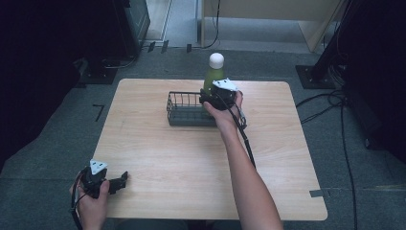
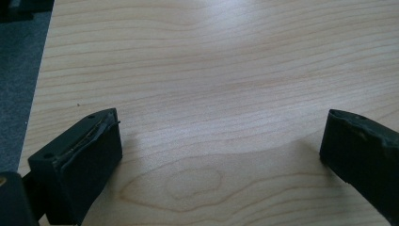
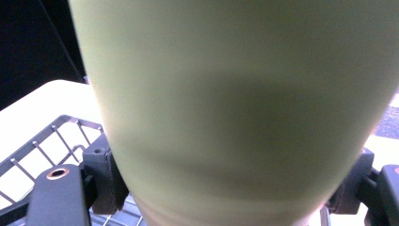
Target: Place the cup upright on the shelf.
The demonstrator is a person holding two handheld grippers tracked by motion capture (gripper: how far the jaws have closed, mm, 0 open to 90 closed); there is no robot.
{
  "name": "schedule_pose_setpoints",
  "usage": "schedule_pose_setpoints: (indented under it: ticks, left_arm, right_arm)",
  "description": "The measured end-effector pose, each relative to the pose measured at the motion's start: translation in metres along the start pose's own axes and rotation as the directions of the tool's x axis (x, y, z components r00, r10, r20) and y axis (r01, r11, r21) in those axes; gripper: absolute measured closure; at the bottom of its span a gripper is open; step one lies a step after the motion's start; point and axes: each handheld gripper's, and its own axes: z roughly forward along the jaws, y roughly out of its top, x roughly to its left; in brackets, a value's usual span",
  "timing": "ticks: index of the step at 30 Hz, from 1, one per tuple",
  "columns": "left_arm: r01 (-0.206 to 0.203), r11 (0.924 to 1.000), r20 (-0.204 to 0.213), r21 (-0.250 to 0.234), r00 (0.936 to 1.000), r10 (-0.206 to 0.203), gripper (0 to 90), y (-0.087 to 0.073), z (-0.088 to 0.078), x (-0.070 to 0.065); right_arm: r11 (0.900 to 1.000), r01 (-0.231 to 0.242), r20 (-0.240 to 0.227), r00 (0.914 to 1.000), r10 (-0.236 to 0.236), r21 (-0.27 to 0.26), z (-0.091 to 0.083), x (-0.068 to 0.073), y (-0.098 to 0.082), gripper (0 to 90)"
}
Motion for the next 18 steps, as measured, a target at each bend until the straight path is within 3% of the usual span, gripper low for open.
schedule_pose_setpoints:
  ticks: [4,15,18]
  left_arm:
    - [0.0,1.0,0.0,0.0,1.0,0.0,0.1,0.0,0.0,-0.0001]
    - [0.001,1.0,0.0,0.0,1.0,-0.001,0.1,-0.0001,0.0,-0.0001]
    - [0.0,1.0,0.0,-0.001,1.0,0.0,0.1,-0.0001,0.0,-0.0001]
  right_arm:
    - [0.998,-0.037,-0.056,0.9976,0.04,0.042,0.0019,-0.0041,0.0003,15.7]
    - [0.999,-0.03,-0.065,0.9974,0.033,0.043,-0.0021,-0.0057,-0.0019,16.3]
    - [0.999,-0.027,-0.063,0.9975,0.03,0.047,-0.0032,-0.0062,-0.0024,12.9]
